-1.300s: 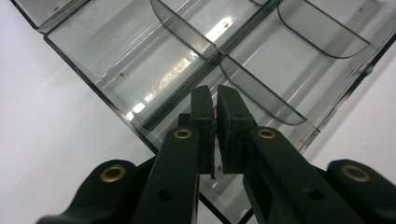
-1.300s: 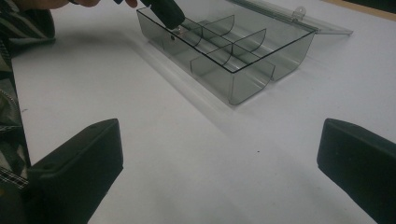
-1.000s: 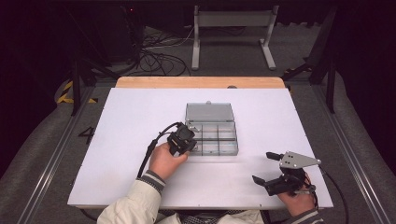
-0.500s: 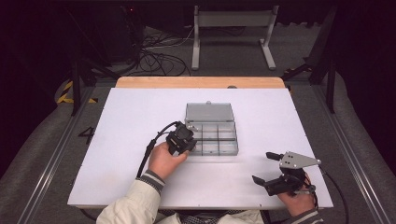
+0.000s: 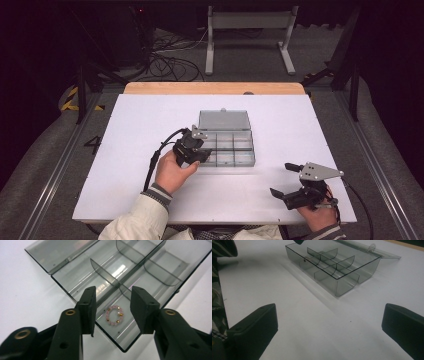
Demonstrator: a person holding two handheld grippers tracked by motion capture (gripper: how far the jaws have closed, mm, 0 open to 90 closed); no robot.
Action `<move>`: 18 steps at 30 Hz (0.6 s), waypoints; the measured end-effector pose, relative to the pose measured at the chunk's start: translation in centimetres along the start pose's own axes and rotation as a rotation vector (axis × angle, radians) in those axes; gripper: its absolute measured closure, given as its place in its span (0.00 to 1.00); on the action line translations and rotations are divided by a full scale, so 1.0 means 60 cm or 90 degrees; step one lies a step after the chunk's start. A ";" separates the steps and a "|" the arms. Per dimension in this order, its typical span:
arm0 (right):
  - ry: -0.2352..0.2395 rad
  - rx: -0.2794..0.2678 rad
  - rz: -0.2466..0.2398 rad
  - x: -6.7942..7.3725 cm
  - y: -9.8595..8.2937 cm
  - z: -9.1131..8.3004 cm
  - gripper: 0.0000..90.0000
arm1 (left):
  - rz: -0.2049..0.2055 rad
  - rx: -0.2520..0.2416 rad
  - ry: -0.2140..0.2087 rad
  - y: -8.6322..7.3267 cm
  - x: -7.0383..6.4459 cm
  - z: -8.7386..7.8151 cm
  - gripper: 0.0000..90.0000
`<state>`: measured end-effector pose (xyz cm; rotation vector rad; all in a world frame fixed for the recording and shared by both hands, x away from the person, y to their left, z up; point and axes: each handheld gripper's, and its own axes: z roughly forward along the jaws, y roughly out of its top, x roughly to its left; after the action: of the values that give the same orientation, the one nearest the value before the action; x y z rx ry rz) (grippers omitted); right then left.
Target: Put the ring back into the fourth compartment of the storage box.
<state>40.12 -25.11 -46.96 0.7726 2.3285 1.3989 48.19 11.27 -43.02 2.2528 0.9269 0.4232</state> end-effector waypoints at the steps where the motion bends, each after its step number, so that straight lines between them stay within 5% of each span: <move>1: 0.000 0.000 0.000 0.000 0.000 0.000 0.01 | 0.001 -0.007 -0.001 0.000 -0.001 -0.005 0.59; 18: 0.001 0.002 0.000 0.000 0.000 0.002 0.01 | 0.002 -0.095 -0.014 -0.008 -0.009 -0.070 0.41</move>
<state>40.19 -25.05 -47.01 0.7726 2.3317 1.3966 45.44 13.02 -40.28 2.1202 0.8512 0.4526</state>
